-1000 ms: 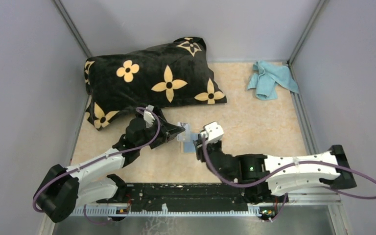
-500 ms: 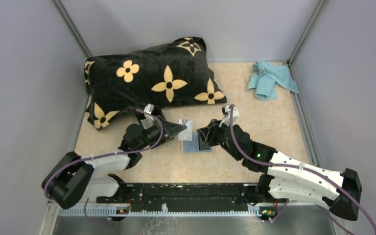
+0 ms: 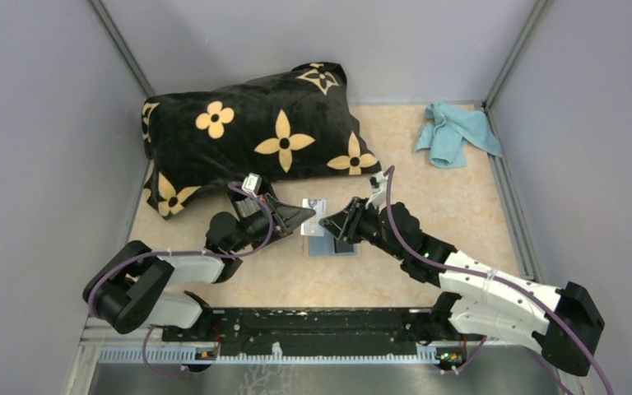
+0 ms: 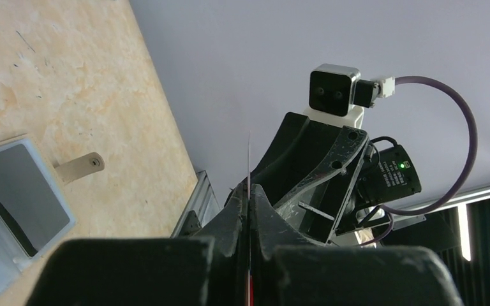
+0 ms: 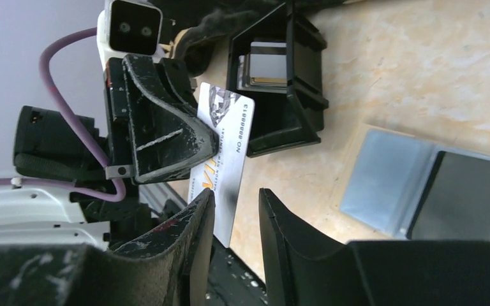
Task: Put the credit cards into the card holder
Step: Pick up the credit card from the storage box.
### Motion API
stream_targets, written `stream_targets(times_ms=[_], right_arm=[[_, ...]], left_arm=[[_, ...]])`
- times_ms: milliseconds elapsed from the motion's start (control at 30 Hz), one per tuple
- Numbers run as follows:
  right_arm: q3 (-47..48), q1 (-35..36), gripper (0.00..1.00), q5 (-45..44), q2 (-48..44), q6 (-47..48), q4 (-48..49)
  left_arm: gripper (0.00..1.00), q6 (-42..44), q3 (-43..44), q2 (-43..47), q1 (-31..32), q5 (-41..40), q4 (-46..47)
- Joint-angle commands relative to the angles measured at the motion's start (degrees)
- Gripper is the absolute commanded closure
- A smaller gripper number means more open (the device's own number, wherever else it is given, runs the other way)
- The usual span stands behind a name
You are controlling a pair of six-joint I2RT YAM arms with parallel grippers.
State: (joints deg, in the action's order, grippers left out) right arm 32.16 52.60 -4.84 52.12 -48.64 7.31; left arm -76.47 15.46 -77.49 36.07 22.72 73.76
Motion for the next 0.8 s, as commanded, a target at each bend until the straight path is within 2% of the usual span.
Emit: stream_targets(times_ms=[0,367,567,767], right_arm=[[-0.43,-1.11,0.68,3.93,0.95,-2.59,7.03],[-7.02,-6.40,0.75,12.34,1.67,-8.79,20.97],[-7.62,-7.16,0.80,15.68,5.96,-11.64,27.46],[-6.83,-7.16,1.00,17.05,7.96,-12.37,29.23]], left_arm=[[1.00,-1.39,0.00,-1.62,-0.46,2.40,6.41],[1.00,-7.64,-0.02,-10.55,-0.48,5.18,19.10],[1.00,-10.41,-0.17,-14.60,-0.39,5.66,24.72],[1.00,-7.89,0.28,-11.43,-0.39,6.21,19.40]])
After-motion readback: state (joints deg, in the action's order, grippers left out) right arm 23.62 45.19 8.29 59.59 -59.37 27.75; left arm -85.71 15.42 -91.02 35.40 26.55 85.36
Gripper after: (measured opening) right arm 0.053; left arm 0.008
